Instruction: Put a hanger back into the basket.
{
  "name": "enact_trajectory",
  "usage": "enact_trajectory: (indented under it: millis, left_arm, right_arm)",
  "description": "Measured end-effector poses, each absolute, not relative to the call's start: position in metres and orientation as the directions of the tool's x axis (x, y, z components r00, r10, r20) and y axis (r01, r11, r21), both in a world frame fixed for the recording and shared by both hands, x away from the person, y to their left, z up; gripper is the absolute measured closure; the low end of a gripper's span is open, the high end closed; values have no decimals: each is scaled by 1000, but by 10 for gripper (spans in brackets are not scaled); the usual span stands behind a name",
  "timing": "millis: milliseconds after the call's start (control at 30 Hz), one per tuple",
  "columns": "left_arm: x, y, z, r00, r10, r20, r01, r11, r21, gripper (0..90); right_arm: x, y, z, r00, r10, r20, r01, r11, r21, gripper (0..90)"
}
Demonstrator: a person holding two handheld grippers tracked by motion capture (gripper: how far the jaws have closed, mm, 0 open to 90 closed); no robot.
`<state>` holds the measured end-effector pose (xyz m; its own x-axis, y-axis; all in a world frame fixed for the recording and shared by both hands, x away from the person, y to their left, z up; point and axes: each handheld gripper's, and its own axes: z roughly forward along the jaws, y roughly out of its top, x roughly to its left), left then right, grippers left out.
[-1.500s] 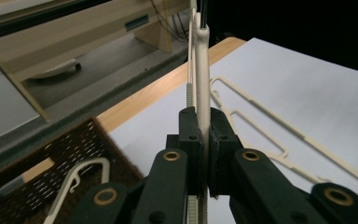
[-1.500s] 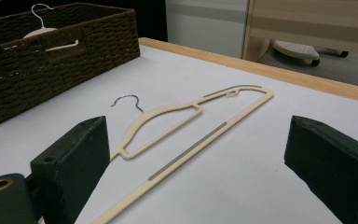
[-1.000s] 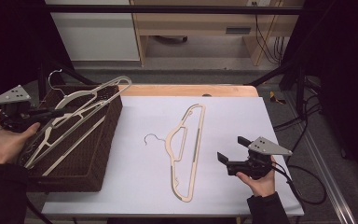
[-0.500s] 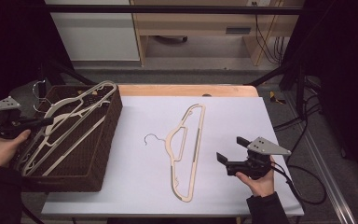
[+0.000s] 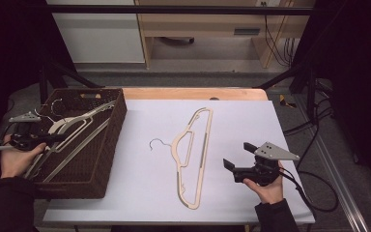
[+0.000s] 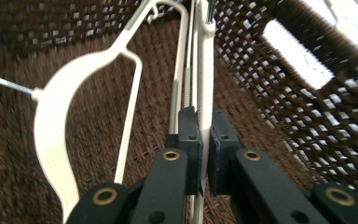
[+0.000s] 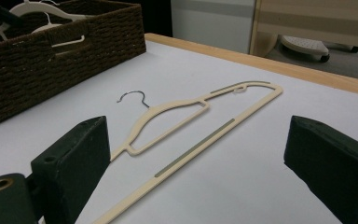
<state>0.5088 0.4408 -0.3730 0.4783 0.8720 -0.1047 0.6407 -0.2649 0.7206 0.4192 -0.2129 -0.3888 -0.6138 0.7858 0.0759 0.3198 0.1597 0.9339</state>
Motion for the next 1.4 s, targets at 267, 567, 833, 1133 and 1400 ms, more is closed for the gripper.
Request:
enact_trajectory:
  millis: [267,567,833,1133,1400]
  left_arm:
    - [513,442,-380,345,938,-38,684,-224,695,777]
    - [513,459,-391,201,978,-59,787,-125,605,557]
    - [508,457,-387,185,981,-62,766,-104,634,435]
    - [479,428,-352,291,954,-67,574,-119,810,310]
    - [451,366,-325,484,873,-51,349,-139,927,146]
  right_arm:
    - [420,-211,-391,-624,778,71,320,171,932,73]
    - [422,-207,-394,-633,771,75,328,179,928,74]
    - [421,-206,-395,-634,770,77,328,178,928,74]
    - [420,-206,-393,-635,768,82,322,166,932,75]
    - [418,-200,-390,-631,769,97,325,149,934,84]
